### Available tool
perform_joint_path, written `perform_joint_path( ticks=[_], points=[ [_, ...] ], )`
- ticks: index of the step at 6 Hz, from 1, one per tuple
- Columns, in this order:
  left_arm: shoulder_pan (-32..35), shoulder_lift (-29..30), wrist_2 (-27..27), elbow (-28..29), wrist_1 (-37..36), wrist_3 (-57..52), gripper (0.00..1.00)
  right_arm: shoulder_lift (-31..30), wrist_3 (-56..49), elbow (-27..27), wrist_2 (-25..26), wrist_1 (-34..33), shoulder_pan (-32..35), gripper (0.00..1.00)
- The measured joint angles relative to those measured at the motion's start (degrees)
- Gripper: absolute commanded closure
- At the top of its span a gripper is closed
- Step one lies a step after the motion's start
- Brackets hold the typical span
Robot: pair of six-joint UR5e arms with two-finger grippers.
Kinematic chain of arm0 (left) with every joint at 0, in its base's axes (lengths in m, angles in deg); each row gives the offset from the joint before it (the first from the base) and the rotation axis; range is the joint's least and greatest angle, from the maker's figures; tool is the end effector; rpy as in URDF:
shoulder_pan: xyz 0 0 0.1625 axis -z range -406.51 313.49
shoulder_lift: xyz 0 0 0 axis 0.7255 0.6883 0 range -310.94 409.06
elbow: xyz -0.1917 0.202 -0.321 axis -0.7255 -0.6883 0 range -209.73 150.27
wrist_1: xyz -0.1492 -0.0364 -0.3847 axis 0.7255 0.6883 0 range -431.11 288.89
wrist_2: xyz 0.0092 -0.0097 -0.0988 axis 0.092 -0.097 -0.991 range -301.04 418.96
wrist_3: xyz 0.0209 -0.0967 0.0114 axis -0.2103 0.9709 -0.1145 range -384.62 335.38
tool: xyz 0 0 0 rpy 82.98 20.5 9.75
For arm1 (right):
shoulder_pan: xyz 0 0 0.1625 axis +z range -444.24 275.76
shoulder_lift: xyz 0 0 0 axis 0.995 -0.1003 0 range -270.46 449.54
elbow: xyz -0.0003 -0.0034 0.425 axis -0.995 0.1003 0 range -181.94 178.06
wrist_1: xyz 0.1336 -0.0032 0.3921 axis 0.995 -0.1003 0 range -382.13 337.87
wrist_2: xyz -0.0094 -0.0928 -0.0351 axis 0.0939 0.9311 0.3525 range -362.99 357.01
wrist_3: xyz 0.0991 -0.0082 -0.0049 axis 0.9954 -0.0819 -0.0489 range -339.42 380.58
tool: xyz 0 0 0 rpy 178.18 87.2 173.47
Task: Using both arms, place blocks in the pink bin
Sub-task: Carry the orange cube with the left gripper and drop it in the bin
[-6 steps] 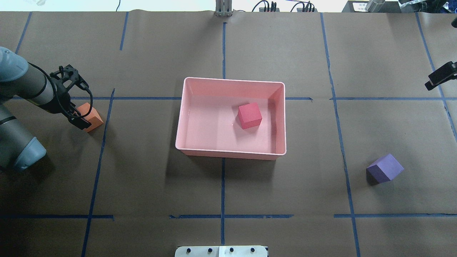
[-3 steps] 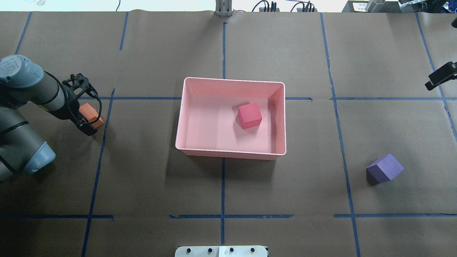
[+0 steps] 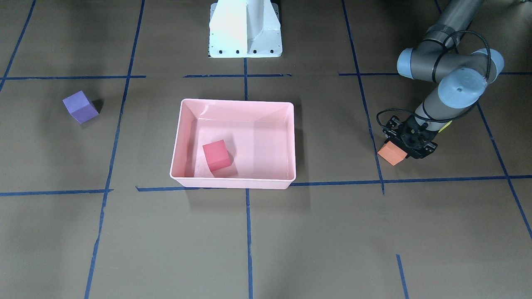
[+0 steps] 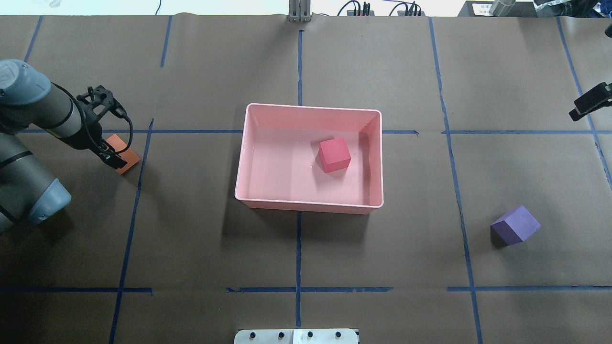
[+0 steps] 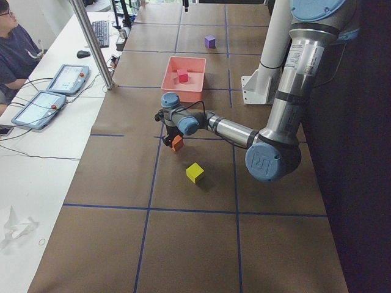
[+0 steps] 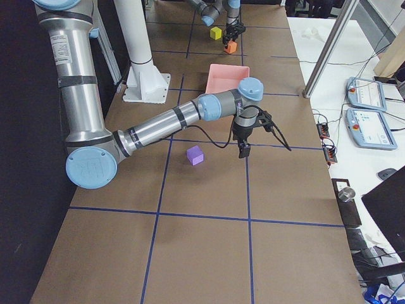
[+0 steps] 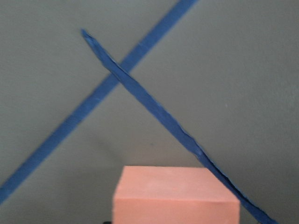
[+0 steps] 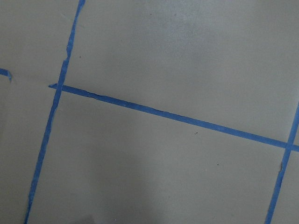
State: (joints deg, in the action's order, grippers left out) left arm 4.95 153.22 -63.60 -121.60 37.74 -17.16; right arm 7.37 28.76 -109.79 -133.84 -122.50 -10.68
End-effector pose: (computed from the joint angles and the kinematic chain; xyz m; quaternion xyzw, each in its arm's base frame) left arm 0.3182 -0.5274 0.4781 0.1603 0.3586 0.3263 0.8598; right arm -0.0839 -0.5252 0.4600 0.0482 -0.3645 -0.1132 0.9230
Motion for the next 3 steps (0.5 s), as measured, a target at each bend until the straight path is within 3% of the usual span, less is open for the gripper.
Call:
perform_joint_path(
  ticks=[3],
  points=[
    [2.1,7.7,0.1,-10.6,-17.4,7.8,0.31,-0.2,0.2,-0.1,-0.2,0.0,0.0,0.0]
  ],
)
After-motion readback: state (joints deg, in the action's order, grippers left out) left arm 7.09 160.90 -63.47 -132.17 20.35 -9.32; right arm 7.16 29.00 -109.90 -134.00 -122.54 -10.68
